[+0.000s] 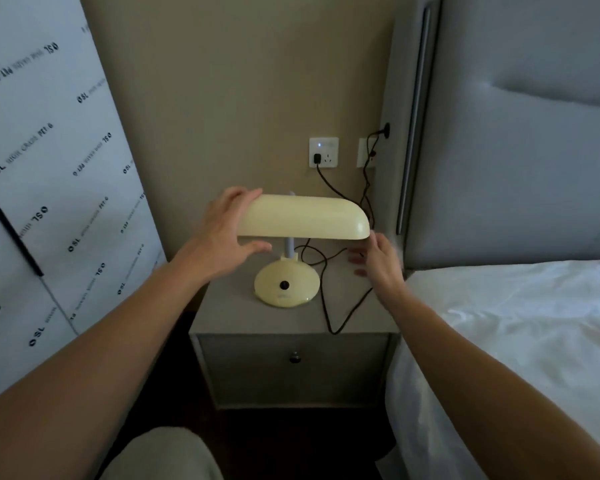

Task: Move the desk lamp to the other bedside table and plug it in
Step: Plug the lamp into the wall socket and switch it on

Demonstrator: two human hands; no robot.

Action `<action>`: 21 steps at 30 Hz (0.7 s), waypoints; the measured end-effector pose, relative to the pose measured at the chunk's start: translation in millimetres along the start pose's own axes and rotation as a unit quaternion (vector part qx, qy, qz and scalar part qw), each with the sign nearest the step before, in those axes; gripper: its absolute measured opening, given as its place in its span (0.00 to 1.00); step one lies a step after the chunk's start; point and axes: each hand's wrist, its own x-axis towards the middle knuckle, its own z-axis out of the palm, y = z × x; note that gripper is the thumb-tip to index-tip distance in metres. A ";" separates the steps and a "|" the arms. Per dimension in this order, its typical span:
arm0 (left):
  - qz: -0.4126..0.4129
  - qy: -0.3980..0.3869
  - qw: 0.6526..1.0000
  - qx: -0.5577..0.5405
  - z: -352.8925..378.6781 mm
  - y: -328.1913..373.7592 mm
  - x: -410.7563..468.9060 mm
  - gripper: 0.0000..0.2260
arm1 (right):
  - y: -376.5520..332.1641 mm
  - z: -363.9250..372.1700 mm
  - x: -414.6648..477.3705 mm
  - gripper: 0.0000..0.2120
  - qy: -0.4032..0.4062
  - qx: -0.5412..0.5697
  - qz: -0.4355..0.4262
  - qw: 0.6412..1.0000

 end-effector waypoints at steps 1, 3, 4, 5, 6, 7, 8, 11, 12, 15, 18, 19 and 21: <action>-0.006 0.015 1.000 -0.015 2.2 -0.3 -2.5 0.39 | 11.8 5.3 -3.9 0.11 -0.023 -0.035 0.012 0.999; -0.019 0.038 0.998 -0.049 7.2 -4.0 -4.2 0.37 | 33.1 23.0 -9.6 0.11 -0.072 -0.098 0.012 0.992; -0.021 0.050 0.997 -0.059 10.5 -5.5 -4.0 0.36 | 41.8 33.3 -12.0 0.12 -0.097 -0.127 0.001 0.987; -0.022 0.061 0.996 -0.062 13.7 -6.2 -3.9 0.36 | 51.2 44.6 -12.8 0.12 -0.119 -0.164 -0.016 0.979; -0.023 0.069 0.996 -0.060 15.3 -4.7 -2.8 0.36 | 59.5 54.6 -13.5 0.14 -0.138 -0.209 -0.034 0.967; -0.025 0.072 0.996 -0.050 17.6 -3.3 -1.2 0.36 | 68.5 65.2 -13.2 0.16 -0.161 -0.253 -0.047 0.953; -0.025 0.073 0.996 -0.035 19.3 -1.7 0.8 0.36 | 77.5 76.5 -13.2 0.18 -0.192 -0.288 -0.055 0.937; -0.019 0.085 0.996 -0.033 22.2 2.5 3.3 0.37 | 98.7 104.7 -3.5 0.29 -0.288 -0.410 -0.091 0.861; -0.024 0.090 0.994 -0.054 22.3 2.0 1.8 0.38 | 103.1 112.3 3.4 0.32 -0.303 -0.450 -0.105 0.833; -0.083 0.091 0.978 -0.168 31.8 -4.0 -15.1 0.43 | 110.3 119.1 22.2 0.36 -0.315 -0.521 -0.114 0.785; -0.187 0.080 0.923 -0.328 44.5 -16.7 -36.5 0.50 | 112.3 117.6 29.8 0.35 -0.302 -0.557 -0.145 0.760; -0.218 0.079 0.900 -0.369 50.9 -22.1 -42.5 0.49 | 113.0 115.6 31.2 0.35 -0.302 -0.560 -0.152 0.757; -0.270 0.061 0.879 -0.388 65.8 -30.0 -54.7 0.43 | 114.2 110.7 32.0 0.35 -0.311 -0.553 -0.151 0.758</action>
